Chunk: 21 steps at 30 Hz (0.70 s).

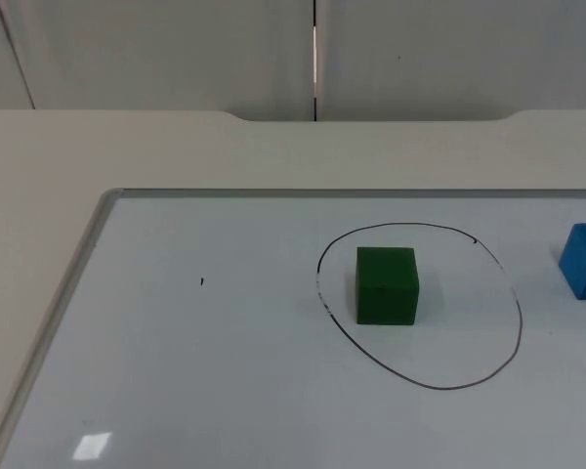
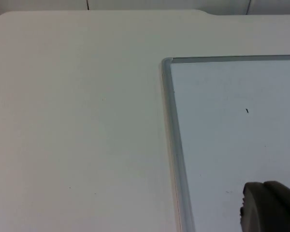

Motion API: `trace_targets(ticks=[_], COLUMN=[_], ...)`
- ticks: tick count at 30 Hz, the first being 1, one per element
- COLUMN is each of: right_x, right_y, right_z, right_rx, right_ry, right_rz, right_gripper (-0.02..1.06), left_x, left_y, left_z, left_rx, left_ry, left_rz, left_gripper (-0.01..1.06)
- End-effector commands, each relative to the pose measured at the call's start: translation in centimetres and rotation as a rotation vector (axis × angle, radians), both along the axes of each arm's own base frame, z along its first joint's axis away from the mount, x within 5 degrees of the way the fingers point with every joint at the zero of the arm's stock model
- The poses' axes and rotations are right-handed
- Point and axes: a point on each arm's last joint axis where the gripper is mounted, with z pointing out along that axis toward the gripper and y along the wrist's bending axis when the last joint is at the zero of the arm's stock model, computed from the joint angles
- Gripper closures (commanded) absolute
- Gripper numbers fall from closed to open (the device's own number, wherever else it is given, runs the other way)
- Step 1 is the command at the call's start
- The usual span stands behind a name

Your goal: Push the two cubes into the marked area.

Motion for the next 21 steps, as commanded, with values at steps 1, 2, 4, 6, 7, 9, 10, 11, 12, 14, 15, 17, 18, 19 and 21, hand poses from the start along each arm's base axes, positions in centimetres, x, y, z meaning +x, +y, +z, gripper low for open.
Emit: trace_targets(ticks=[1,2,4,6,7,9,10,11,12,14,15,17,18,19,21], right_x=[1.2,1.9,2.5,3.9,4.5,5.2,6.3,7.1,7.9,9.6,9.6,11.5,12.4,13.2,14.0], right_y=[-0.1,-0.1,0.0,0.0,0.1,0.1,0.2,0.3,0.4,0.6,0.6,0.7,0.7,0.8,0.9], right_z=[0.6,0.7,0.8,0.9,0.9,0.8,0.5,0.1,-0.1,-1.0,-1.0,-2.3,-3.1,-3.7,-4.5], right_rx=[-0.011,-0.011,-0.012,-0.011,-0.018,-0.027,-0.028,-0.02,-0.013,-0.01,-0.01,-0.022,-0.028,-0.031,-0.03], right_ry=[0.007,0.026,0.044,0.079,0.098,0.119,0.156,0.191,0.211,0.258,0.258,0.3,0.316,0.318,0.332], right_rz=[-0.005,-0.005,-0.005,-0.005,0.005,0.017,0.026,0.035,0.041,0.053,0.053,0.075,0.088,0.096,0.102], right_gripper=[1.05,1.05,1.05,1.05,1.05,1.05,1.05,1.05,1.05,1.05,1.05,1.05,1.05,1.05,1.05], left_x=[0.1,0.1,0.1,0.1,0.1,0.1,0.1,0.1,0.1,0.1,0.1,0.1,0.1,0.1,0.1], left_y=[0.0,0.0,0.0,0.0,0.1,0.1,0.2,0.2,0.2,0.2,0.2,0.2,0.2,0.2,0.2], left_z=[-0.1,-0.1,-0.1,-0.1,-0.1,-0.1,-0.1,-0.1,-0.1,-0.1,-0.1,-0.1,-0.1,-0.1,-0.1], left_rx=[-0.003,-0.003,-0.003,-0.003,0.0,0.016,0.018,0.02,0.02,0.025,0.025,0.027,0.027,0.027,0.027], left_ry=[-0.007,-0.007,-0.007,-0.007,-0.007,-0.006,-0.006,-0.006,-0.006,-0.006,-0.006,-0.006,-0.006,-0.006,-0.006], left_rz=[0.01,0.01,0.01,0.01,0.013,0.012,0.013,0.014,0.014,0.018,0.018,0.019,0.019,0.019,0.019], left_gripper=[1.05,1.05,1.05,1.05,1.05,1.05,1.05,1.05,1.05,1.05,1.05,1.05,1.05,1.05,1.05])
